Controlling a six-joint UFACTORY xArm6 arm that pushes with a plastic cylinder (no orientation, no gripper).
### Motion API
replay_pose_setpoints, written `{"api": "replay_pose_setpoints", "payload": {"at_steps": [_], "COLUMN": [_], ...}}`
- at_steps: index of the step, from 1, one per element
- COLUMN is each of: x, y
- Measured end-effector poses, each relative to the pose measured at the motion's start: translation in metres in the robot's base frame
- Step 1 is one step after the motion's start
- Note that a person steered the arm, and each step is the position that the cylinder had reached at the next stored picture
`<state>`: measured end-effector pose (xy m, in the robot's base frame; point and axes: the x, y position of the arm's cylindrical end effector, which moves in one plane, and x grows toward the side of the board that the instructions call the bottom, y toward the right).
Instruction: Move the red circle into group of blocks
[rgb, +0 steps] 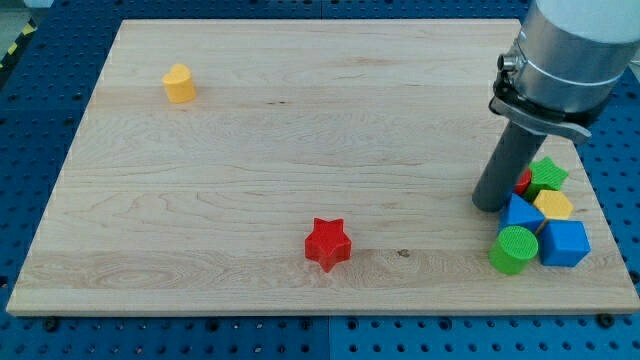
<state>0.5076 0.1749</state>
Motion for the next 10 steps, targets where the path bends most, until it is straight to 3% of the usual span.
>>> {"api": "replay_pose_setpoints", "payload": {"at_steps": [2,4,8,10], "x": [-0.088,-0.059,-0.024,-0.048], "y": [-0.005,0.054,0.044,0.044]}}
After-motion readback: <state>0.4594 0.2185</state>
